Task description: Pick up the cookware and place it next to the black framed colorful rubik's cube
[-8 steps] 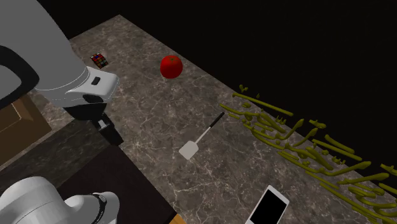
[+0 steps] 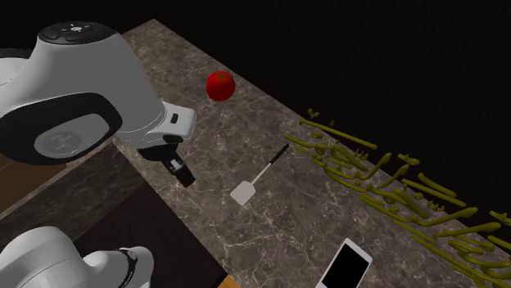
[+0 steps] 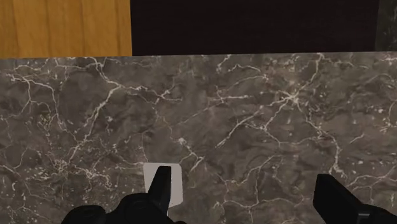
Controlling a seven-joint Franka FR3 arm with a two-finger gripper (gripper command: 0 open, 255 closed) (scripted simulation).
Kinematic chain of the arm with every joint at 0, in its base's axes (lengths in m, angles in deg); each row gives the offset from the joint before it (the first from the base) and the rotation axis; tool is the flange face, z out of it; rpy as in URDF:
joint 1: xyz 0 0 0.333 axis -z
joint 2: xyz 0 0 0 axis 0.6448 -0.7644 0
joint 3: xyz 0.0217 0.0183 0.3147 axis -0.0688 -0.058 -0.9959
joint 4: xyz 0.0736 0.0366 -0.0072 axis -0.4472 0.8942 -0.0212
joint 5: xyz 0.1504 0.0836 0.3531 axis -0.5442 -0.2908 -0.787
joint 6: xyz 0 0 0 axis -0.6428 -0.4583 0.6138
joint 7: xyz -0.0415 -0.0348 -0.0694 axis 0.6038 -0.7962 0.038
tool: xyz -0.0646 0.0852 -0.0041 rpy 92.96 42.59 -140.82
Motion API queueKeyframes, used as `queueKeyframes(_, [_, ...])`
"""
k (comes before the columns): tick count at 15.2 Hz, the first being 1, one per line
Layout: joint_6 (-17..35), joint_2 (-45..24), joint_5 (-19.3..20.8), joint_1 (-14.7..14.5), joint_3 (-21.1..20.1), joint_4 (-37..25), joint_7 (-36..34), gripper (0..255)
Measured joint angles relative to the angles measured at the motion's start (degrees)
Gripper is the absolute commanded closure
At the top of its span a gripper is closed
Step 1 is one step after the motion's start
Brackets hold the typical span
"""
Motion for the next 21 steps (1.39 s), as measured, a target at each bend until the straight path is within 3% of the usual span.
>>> queueKeyframes(11, [20.92,-18.49,-0.31,1.22,7.09,-1.97,7.78,0])
queueKeyframes(21, [33.75,-38.92,-7.54,2.12,11.22,-12.52,17.87,0])
